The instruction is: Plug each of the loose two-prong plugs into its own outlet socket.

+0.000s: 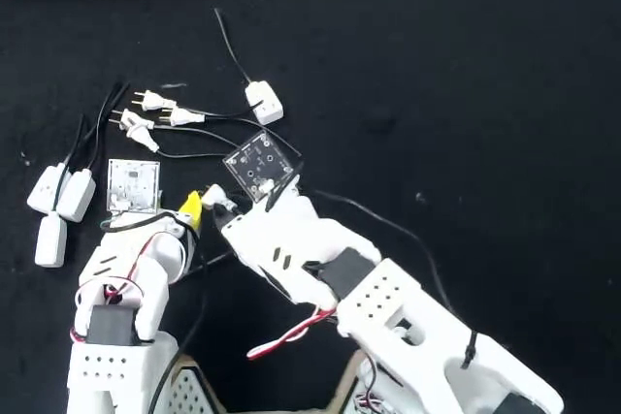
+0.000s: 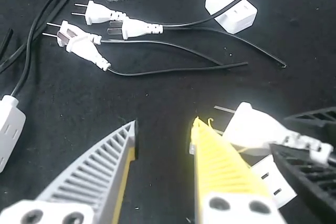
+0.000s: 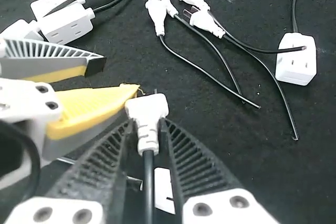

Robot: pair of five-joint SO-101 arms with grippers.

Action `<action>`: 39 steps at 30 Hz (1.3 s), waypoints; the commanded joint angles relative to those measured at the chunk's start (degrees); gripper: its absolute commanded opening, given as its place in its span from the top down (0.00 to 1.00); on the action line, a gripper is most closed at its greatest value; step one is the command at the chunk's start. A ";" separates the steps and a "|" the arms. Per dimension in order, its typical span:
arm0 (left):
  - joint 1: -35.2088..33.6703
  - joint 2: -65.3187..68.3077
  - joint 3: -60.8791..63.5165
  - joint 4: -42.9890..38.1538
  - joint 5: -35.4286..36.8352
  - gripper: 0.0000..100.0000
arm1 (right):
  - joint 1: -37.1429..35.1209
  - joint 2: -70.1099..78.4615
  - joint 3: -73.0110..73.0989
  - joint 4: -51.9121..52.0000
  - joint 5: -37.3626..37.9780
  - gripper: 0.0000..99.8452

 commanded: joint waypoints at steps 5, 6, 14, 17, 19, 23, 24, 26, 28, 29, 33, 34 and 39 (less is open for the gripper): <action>4.44 0.00 1.27 -0.79 -0.53 0.82 | -0.88 -0.22 -1.19 -1.23 -0.09 0.99; 4.44 0.00 1.19 -0.79 -0.53 0.82 | -0.88 -0.22 -1.19 -1.23 -0.09 0.99; 2.68 -0.44 0.92 -0.79 -0.26 0.82 | -0.44 -0.13 -1.10 -0.62 -0.09 0.99; -2.42 -0.44 -1.27 -0.35 -0.09 0.82 | 1.32 0.13 -1.10 -0.62 -0.09 0.99; -5.93 0.00 -2.86 -0.26 1.05 0.82 | 2.99 0.13 -1.10 -0.53 0.00 0.99; -8.84 0.00 -4.09 1.85 1.32 0.82 | 4.92 0.13 -3.38 4.66 2.64 0.99; -8.84 0.09 -4.62 3.08 0.53 0.82 | 5.19 0.13 -4.70 6.68 2.64 0.99; -8.75 0.09 -5.76 5.36 -1.67 0.82 | 5.45 0.22 -7.43 11.08 3.08 0.99; -9.10 0.09 -6.55 7.91 -4.48 0.82 | 5.45 0.22 -10.15 15.30 5.89 0.99; -9.19 0.09 -6.46 9.49 -6.24 0.82 | 5.45 0.22 -11.47 17.67 7.74 0.99; -9.19 0.09 -3.74 16.53 -13.54 0.82 | 5.45 0.22 -17.10 27.60 13.89 0.99; -9.27 0.09 -2.86 17.76 -14.42 0.82 | 5.45 0.22 -18.51 29.98 15.21 0.99; -9.36 0.09 -0.75 20.92 -15.03 0.82 | 5.45 0.48 -25.19 39.47 18.46 0.99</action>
